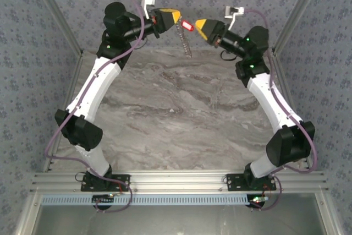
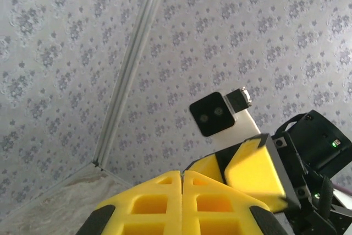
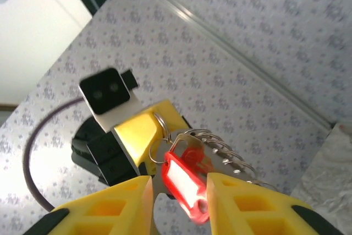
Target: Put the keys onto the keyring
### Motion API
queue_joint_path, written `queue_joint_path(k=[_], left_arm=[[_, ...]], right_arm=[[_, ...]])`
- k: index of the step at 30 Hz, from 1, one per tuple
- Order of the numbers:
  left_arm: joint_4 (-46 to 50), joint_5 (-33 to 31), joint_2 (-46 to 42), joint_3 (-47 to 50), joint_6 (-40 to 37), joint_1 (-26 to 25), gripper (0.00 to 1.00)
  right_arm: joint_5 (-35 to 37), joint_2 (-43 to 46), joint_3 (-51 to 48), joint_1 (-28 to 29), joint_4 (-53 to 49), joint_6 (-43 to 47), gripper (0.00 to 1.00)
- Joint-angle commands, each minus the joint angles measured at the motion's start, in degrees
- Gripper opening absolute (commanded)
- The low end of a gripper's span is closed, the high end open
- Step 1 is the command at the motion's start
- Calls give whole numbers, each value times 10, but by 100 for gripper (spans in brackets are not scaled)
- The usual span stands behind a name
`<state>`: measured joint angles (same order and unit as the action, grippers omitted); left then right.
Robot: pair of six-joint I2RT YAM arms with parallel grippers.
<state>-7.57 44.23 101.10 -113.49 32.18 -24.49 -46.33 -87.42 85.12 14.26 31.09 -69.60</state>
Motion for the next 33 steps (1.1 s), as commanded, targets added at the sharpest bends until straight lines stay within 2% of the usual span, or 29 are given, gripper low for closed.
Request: queue_joint_path(k=[1, 5, 11, 18, 24, 27, 33], left_arm=[[-109, -14, -39, 11, 30, 4, 0], [-167, -19, -49, 53, 50, 5, 0], [-191, 7, -40, 44, 72, 5, 0], [-191, 13, -33, 28, 85, 5, 0], [-186, 16, -34, 23, 84, 5, 0], [-182, 17, -35, 24, 81, 6, 0], [-180, 14, -38, 28, 81, 11, 0]], right_arm=[[-3, 31, 32, -12, 3, -3, 37], [-7, 9, 74, -14, 2, -4, 42], [-11, -31, 109, 5, 34, -28, 46], [-14, -68, 132, 48, 41, -20, 56], [-19, -85, 128, 75, 45, -13, 56], [-20, -88, 127, 89, 46, -11, 49], [-17, -80, 95, 99, 54, -14, 9]])
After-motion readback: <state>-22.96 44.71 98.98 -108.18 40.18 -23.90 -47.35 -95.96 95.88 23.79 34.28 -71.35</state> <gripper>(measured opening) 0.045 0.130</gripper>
